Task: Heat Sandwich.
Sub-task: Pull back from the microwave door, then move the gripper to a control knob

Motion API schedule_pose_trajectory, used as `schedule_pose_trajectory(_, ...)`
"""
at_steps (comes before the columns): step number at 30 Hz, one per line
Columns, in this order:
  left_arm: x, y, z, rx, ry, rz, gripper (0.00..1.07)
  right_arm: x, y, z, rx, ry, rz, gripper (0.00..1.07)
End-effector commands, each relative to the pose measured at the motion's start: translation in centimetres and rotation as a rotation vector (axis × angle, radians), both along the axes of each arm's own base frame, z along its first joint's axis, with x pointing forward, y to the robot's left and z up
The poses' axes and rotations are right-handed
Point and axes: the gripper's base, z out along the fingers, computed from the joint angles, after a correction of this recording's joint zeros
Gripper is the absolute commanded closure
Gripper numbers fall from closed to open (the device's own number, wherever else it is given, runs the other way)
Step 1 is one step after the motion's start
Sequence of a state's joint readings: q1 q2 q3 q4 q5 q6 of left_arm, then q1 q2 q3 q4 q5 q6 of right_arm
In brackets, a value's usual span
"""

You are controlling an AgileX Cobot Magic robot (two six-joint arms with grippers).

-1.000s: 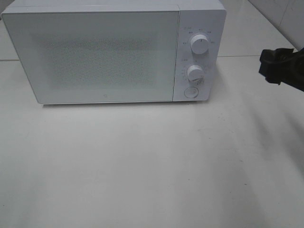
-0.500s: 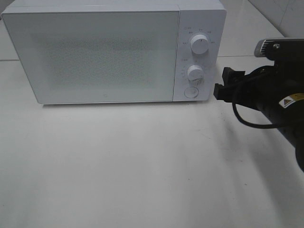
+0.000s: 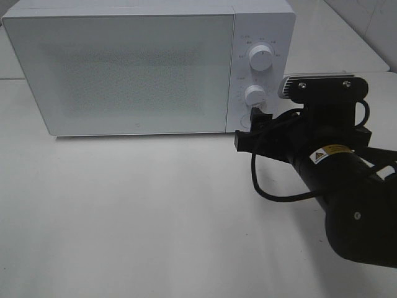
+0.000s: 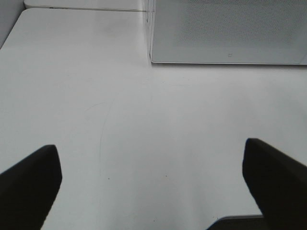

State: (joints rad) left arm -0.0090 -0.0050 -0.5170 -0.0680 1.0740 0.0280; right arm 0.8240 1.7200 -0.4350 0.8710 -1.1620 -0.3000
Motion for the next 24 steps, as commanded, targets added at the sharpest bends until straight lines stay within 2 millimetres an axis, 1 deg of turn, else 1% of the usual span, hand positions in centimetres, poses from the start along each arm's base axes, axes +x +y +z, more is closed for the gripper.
schedule_pose_trajectory(1,-0.3,0.0,0.0,-0.007,-0.026,0.008,0.1,0.2,0.8,0.1,-0.009,-0.014,0.015,0.31)
schedule_pose_trajectory(16,-0.3,0.0,0.0,-0.007,-0.026,0.008,0.1,0.4,0.9,0.2,-0.003,-0.033,0.008,0.31)
schedule_pose_trajectory(22,-0.3,0.0,0.0,-0.007,-0.026,0.008,0.1,1.4,1.8,-0.8,-0.03,-0.05,-0.003,0.31)
schedule_pose_trajectory(24,-0.3,0.0,0.0,-0.007,-0.026,0.008,0.1,2.0,2.1,-1.3,-0.031,-0.047,-0.009,0.31)
